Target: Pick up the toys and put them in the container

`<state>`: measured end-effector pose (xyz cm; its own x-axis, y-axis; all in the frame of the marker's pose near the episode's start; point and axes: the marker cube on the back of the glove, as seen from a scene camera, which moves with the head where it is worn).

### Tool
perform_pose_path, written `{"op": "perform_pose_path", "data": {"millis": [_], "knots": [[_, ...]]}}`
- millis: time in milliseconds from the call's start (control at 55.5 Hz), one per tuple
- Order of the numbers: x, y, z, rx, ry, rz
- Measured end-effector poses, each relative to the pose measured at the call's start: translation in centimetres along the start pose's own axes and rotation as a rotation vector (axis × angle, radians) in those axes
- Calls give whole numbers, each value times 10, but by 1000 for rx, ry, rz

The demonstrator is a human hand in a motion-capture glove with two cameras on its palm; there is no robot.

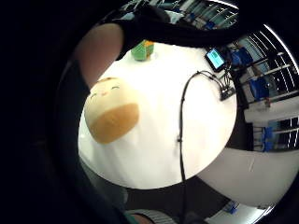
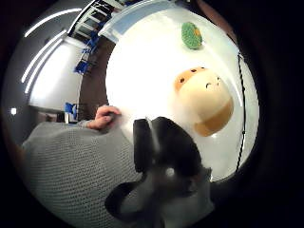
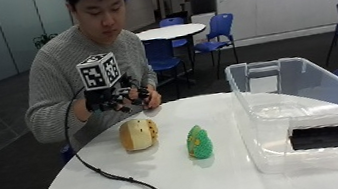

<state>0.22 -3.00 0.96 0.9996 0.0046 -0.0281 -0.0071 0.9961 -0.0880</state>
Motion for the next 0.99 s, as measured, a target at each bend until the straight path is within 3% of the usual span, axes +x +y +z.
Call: {"op": "perform_pose_path", "data": {"millis": [216,451,721,847,991], "knots": [[1,-40,-1,-74,44,16],[0,-22,85,-325,115,108],[-8,-27,98,-257,137,97],[-17,-36,67,-212,86,27],[-23,-85,-45,-63,91,-74]]}}
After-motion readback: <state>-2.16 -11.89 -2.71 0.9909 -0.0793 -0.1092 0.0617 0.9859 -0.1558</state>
